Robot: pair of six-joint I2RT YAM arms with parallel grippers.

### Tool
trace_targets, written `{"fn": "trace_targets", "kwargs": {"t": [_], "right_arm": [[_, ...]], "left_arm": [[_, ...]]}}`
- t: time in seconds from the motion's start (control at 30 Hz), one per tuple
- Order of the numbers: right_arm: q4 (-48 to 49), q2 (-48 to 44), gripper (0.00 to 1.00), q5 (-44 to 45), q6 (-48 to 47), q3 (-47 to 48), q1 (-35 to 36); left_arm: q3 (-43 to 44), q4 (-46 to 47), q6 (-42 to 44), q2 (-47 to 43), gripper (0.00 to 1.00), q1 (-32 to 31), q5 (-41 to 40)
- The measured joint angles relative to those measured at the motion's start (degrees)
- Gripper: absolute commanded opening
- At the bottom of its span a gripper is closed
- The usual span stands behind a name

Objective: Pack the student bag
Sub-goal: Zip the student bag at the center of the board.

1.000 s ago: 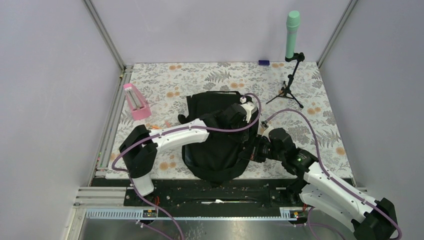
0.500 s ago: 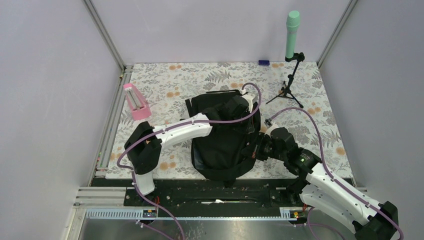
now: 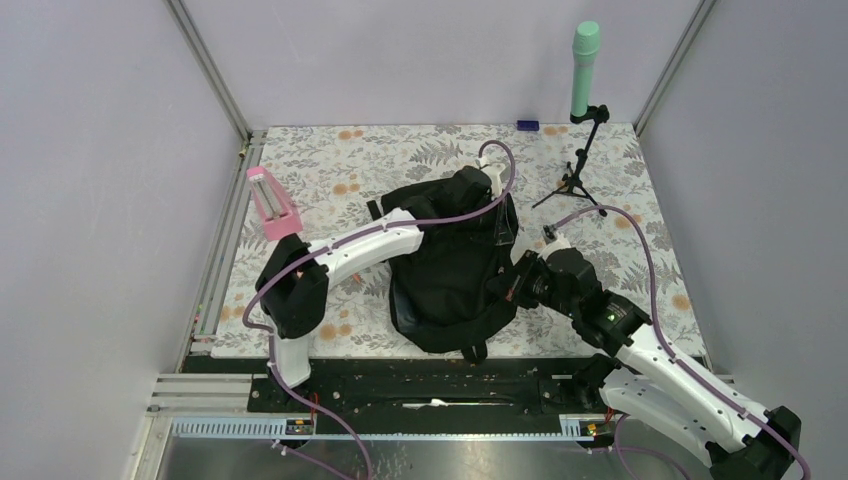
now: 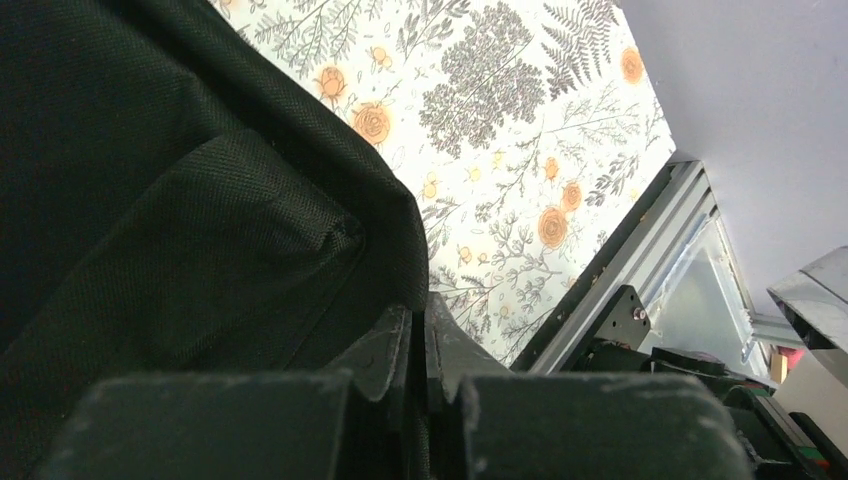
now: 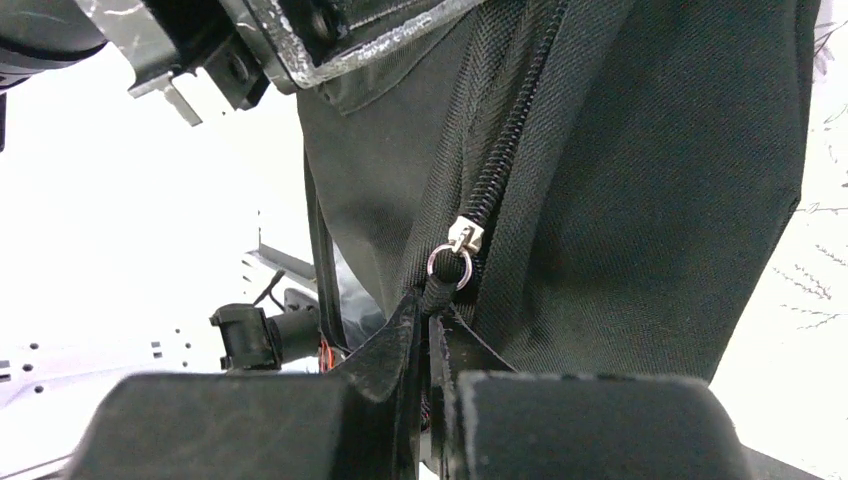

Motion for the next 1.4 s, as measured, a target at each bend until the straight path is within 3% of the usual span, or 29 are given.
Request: {"fn": "trace_targets", "kwargs": {"t": [0.2, 0.3, 0.4, 0.6, 0.73, 0.93, 1.2, 1.3, 1.4], "right_arm": [[-0.15, 0.02, 0.0, 3.8, -0.02, 1.01, 0.02], [-0.09, 0.04, 0.0, 5.35, -0.24, 1.01, 0.04], [-0.2, 0.07, 0.0, 6.4, -1.09, 1.01, 0.2], [-3.76, 0.04, 0.0, 4.31, -4.0, 1.07, 2.05], [-5.92, -0.35, 0.0, 2.82, -5.31, 1.07, 2.93], [-6.69, -1.18, 0.0, 2.38, -5.6, 1.07, 2.97], [-8.55, -3.41, 0.0, 2.89, -5.62, 1.07, 2.97], [-9.99, -4.44, 0.0, 4.0, -6.1, 1.2, 3.02], [-12.41, -5.01, 0.0, 5.81, -6.91, 2.69, 3.02]], "left_arm": [[3.54, -0.48, 0.96, 1.88, 0.0, 1.55, 1.88], [3.67, -0.15, 2.62, 1.92, 0.05, 2.36, 3.65], [2.27, 2.4, 5.27, 1.53, 0.2, 2.89, 5.53], [-5.66, 10.58, 8.09, -4.46, 0.61, 6.71, 6.78], [-9.94, 15.17, 6.49, -10.97, 0.7, 9.64, 5.31], [-12.92, 15.5, 5.99, -14.8, 0.82, 4.17, 3.98], [-14.64, 12.94, 4.28, -10.23, 0.81, 1.62, 7.91], [-14.08, 11.15, 3.91, -7.19, 0.69, 1.31, 8.76], [-13.22, 10.03, 3.39, -4.55, 0.47, 0.5, 10.14]]}}
